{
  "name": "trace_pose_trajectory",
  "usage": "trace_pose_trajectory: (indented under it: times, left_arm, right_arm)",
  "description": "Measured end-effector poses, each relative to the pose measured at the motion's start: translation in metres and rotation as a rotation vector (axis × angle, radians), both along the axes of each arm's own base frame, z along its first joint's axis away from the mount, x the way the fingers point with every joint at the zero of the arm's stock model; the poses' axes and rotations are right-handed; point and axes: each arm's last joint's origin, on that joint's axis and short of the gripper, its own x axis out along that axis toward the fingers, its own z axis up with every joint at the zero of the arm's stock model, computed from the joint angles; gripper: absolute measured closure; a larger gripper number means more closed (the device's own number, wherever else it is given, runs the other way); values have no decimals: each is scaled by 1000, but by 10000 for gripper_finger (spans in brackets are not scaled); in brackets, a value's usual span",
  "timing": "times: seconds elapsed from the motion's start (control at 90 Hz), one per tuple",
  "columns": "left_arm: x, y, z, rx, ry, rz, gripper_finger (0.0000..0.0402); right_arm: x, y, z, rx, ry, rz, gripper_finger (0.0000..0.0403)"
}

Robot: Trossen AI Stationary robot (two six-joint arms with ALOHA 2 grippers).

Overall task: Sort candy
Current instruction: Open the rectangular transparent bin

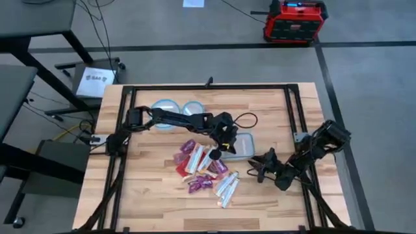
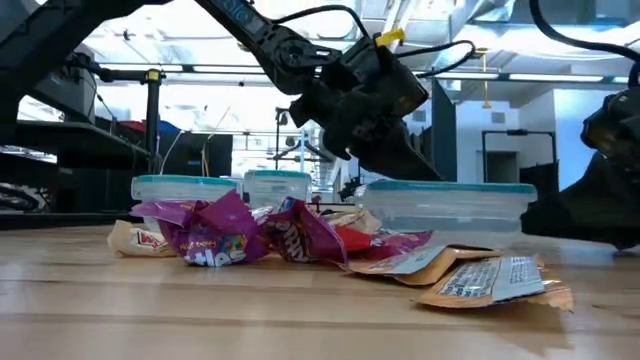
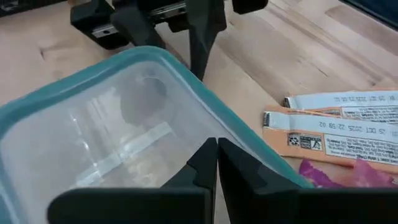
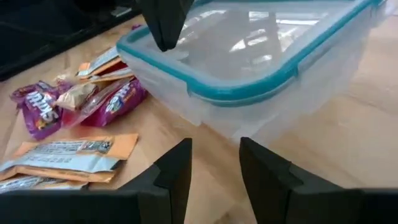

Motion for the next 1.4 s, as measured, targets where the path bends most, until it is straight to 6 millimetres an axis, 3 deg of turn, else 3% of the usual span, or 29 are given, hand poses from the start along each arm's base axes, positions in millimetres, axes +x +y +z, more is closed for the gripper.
trace_pose_trajectory:
  times: [0.5, 0.833, 1.022, 1.178, 1.4]
  left_arm:
    - [0, -3, 0, 4, -6, -25, 402]
    - [3, 0, 1, 96, -3, 108, 402]
    - [3, -3, -3, 122, 7, 127, 401]
    - [4, -5, -1, 118, -17, 121, 401]
    - [12, -12, 19, 109, -46, 107, 401]
  right_arm:
    - [24, -8, 12, -98, 8, 75, 288]
    - [36, -8, 30, 40, -126, 264, 323]
    - [25, -18, 39, 61, -238, 277, 339]
    - [19, -9, 45, 66, -254, 358, 340]
    - [14, -4, 49, 26, -217, 378, 340]
